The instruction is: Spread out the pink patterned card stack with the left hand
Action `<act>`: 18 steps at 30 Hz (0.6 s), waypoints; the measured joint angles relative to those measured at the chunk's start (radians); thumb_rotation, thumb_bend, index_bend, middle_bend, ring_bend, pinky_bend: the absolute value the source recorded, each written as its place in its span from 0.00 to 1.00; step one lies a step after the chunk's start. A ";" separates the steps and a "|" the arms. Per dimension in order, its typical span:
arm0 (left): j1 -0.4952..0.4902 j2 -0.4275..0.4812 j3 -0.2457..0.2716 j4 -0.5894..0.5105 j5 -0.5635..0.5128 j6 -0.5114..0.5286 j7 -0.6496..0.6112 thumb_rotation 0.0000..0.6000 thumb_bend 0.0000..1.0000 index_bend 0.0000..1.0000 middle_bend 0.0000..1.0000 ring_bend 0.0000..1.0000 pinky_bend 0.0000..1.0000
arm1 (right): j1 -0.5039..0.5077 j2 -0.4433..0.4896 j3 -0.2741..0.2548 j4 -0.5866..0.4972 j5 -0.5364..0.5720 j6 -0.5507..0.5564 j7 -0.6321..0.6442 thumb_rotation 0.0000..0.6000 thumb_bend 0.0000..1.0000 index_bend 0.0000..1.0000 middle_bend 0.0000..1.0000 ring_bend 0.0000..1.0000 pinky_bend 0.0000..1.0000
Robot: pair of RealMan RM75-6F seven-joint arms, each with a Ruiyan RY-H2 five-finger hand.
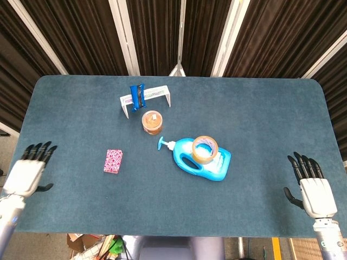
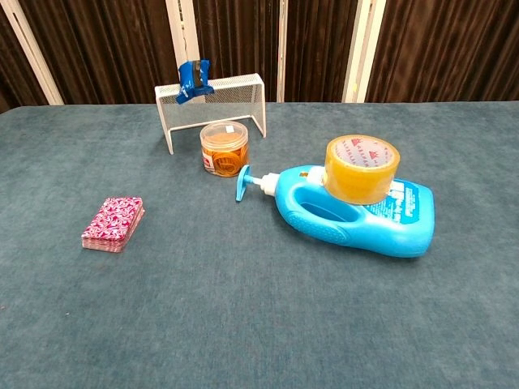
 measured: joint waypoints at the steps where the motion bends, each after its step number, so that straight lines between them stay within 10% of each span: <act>1: -0.022 -0.003 -0.008 -0.006 -0.035 -0.027 0.021 1.00 0.15 0.00 0.00 0.00 0.00 | -0.001 0.001 0.000 0.000 -0.001 0.002 0.002 1.00 0.36 0.00 0.00 0.00 0.09; 18: -0.416 -0.284 -0.046 0.056 -0.643 -0.171 0.512 1.00 0.16 0.03 0.00 0.00 0.00 | 0.001 0.008 -0.003 -0.004 -0.001 -0.006 0.032 1.00 0.36 0.00 0.00 0.00 0.09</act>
